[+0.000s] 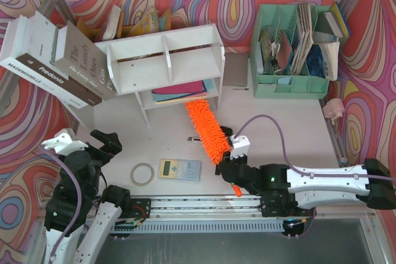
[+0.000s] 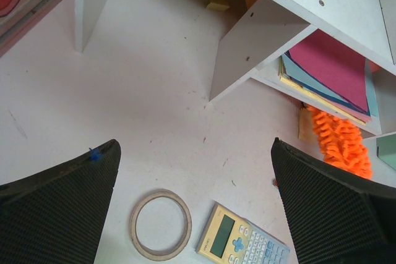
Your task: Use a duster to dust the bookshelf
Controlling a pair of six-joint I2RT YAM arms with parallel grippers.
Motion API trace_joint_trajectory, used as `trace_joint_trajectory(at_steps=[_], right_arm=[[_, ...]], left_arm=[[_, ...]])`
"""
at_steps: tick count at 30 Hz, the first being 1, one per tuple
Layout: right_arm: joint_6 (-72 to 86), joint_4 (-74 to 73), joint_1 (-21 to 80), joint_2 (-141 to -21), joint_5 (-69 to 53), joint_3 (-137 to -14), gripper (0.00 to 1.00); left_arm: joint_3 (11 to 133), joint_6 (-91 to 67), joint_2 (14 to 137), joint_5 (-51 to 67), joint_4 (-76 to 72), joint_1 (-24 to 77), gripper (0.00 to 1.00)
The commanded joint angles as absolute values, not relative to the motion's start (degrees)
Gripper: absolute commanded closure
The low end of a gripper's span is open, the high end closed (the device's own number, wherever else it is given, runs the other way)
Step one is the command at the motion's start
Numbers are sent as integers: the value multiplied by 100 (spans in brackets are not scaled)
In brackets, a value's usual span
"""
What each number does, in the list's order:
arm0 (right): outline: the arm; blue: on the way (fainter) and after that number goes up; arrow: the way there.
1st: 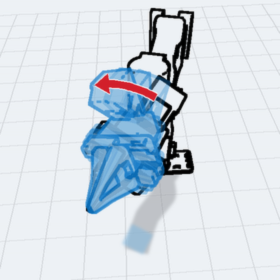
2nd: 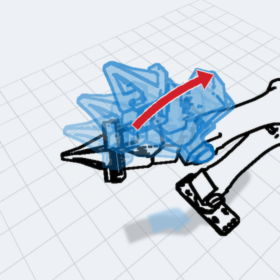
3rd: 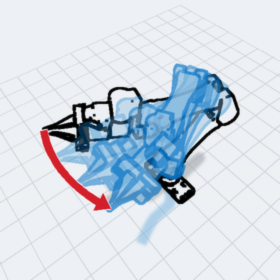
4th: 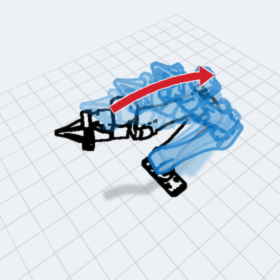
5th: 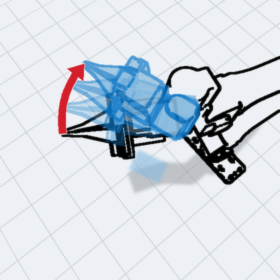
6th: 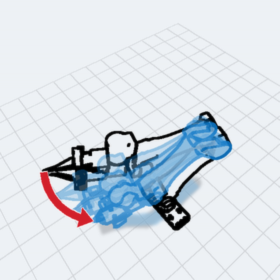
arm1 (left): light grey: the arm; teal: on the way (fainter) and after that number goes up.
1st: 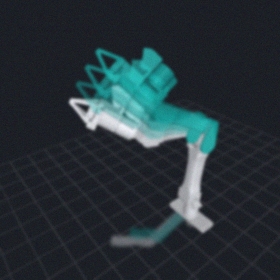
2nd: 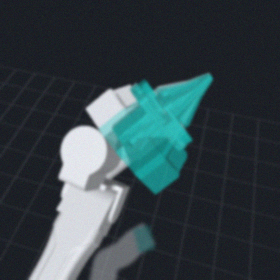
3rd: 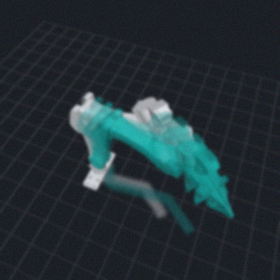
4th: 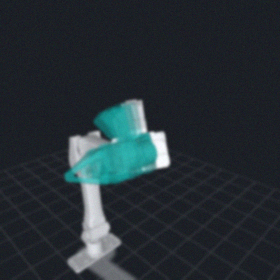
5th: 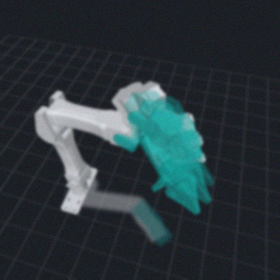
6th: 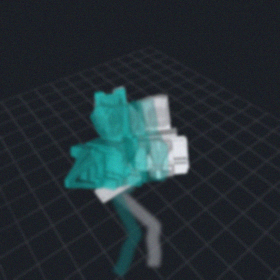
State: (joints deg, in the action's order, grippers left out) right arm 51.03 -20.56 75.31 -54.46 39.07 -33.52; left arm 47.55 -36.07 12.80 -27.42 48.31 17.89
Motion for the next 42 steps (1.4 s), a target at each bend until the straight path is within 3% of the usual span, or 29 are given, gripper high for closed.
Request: trace_joint_trajectory(at_steps=[1,9,20,28,42], right_arm=[[4039,-485,7531,-5690,3529,-3492,100],[3566,29,7528,-5965,3065,-3542,100],[5882,-2524,7525,-5218,4695,-3492,100],[6479,-3237,7528,-5039,4990,-3527,100],[3518,-1662,7523,-5116,3293,-3595,100]], left_arm=[[4693,-3644,1256,-2751,4792,1749,1],[4693,-3647,1240,-2754,4803,1749,1],[4693,-3645,1244,-2742,4790,1749,2],[4693,-3647,1248,-2740,4790,1749,1],[4693,-3645,1239,-2743,4798,1747,2]])
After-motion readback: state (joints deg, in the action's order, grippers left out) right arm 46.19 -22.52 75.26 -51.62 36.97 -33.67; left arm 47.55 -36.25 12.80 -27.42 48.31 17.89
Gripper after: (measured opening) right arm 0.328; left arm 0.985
